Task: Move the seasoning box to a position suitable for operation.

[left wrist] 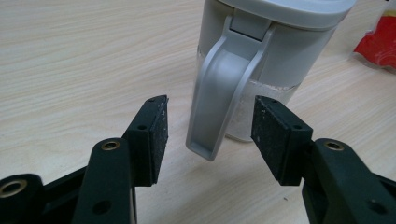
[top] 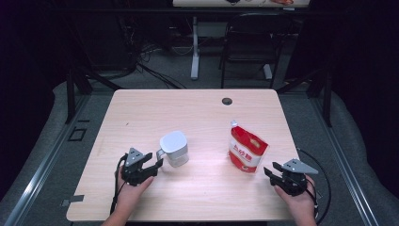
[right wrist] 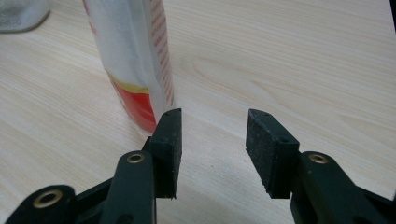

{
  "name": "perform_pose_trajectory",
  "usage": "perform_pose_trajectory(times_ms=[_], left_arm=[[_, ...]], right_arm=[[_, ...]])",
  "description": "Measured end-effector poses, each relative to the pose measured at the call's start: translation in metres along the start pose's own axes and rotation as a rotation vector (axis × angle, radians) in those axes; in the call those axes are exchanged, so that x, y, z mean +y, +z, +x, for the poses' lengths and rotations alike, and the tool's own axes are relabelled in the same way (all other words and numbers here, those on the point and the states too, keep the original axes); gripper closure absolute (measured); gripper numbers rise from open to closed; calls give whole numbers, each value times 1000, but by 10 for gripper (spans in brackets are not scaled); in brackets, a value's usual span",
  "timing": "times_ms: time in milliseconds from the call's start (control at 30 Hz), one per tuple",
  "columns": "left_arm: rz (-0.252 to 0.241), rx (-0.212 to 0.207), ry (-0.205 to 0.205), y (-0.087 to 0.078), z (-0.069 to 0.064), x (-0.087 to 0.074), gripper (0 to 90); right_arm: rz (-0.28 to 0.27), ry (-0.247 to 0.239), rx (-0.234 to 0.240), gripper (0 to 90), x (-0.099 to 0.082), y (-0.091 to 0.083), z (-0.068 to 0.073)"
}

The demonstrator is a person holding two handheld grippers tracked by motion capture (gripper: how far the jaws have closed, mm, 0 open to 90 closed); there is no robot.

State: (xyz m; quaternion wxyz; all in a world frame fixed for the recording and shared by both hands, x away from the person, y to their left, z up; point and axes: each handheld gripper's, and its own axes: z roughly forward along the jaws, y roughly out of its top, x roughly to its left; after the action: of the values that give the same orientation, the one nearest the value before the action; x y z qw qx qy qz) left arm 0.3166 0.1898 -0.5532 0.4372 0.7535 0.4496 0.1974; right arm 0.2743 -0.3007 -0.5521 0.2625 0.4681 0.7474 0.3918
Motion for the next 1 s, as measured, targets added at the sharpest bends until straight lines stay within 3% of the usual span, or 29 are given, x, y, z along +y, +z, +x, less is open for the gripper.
perform_pose_trajectory(times_ms=[233, 400, 633, 1000], left_arm=[[5, 23, 10, 11, 1, -1, 544], [5, 27, -18, 15, 2, 1, 550], [1, 31, 18, 19, -3, 4, 663], [18, 29, 66, 21, -6, 7, 690]], right_arm=[[-4, 6, 6, 553, 0, -1, -1], [0, 19, 4, 545, -2, -2, -3], [4, 1, 6, 544, -4, -6, 0], [-10, 1, 20, 544, -6, -12, 1]])
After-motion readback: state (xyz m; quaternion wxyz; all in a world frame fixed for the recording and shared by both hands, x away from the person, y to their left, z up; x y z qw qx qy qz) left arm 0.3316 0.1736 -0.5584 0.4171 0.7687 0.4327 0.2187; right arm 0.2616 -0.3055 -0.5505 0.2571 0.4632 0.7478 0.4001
